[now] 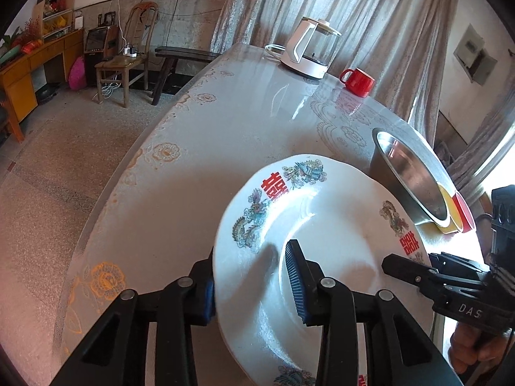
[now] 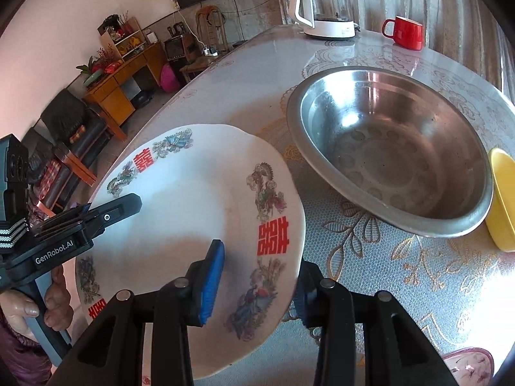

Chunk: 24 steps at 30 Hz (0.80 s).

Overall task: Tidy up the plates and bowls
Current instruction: 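Carry the double-happiness plate over the purple-rimmed plate with the right tool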

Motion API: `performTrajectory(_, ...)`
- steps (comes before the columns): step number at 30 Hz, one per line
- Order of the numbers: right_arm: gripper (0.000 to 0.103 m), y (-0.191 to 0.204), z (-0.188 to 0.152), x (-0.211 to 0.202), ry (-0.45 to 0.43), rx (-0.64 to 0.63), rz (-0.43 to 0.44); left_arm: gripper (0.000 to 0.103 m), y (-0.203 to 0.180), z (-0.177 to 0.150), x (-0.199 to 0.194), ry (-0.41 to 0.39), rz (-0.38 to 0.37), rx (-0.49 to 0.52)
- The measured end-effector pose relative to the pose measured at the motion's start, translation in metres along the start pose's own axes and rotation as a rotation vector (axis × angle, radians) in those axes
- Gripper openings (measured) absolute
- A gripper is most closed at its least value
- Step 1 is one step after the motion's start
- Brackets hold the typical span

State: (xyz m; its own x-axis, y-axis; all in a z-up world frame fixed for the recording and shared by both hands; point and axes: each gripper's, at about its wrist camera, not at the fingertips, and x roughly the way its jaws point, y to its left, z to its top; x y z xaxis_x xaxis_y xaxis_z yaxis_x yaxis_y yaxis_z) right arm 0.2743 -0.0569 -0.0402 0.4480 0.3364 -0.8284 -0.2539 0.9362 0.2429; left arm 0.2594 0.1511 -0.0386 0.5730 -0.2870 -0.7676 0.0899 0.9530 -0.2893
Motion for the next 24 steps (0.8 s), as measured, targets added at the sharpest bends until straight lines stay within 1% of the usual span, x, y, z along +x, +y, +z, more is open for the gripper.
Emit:
performTrajectory(2, 0.039, -0.007, -0.001, -0.005, -0.013, 0.032, 0.033, 0.037, -0.004, -0.001, -0.002, -0.003, -0.009, 0.010)
performTrajectory(6, 0.038, -0.017, -0.003, -0.018, -0.053, 0.062, 0.063, 0.035, -0.011, -0.007, -0.013, -0.019, -0.038, 0.033)
performTrajectory(10, 0.037, -0.017, -0.006, -0.025, -0.071, 0.060, 0.049, 0.034, -0.020, -0.015, -0.020, -0.030, -0.035, 0.077)
performTrajectory(13, 0.036, -0.017, -0.014, -0.028, -0.072, 0.066, 0.040, 0.034, -0.026, -0.021, -0.026, -0.036, -0.052, 0.095)
performTrajectory(16, 0.036, -0.020, -0.021, -0.036, -0.083, 0.082, 0.046, 0.034, -0.037, -0.026, -0.035, -0.056, -0.052, 0.130)
performTrajectory(24, 0.036, -0.028, -0.044, -0.072, -0.143, 0.097, 0.038, 0.034, -0.072, -0.044, -0.069, -0.104, -0.085, 0.198)
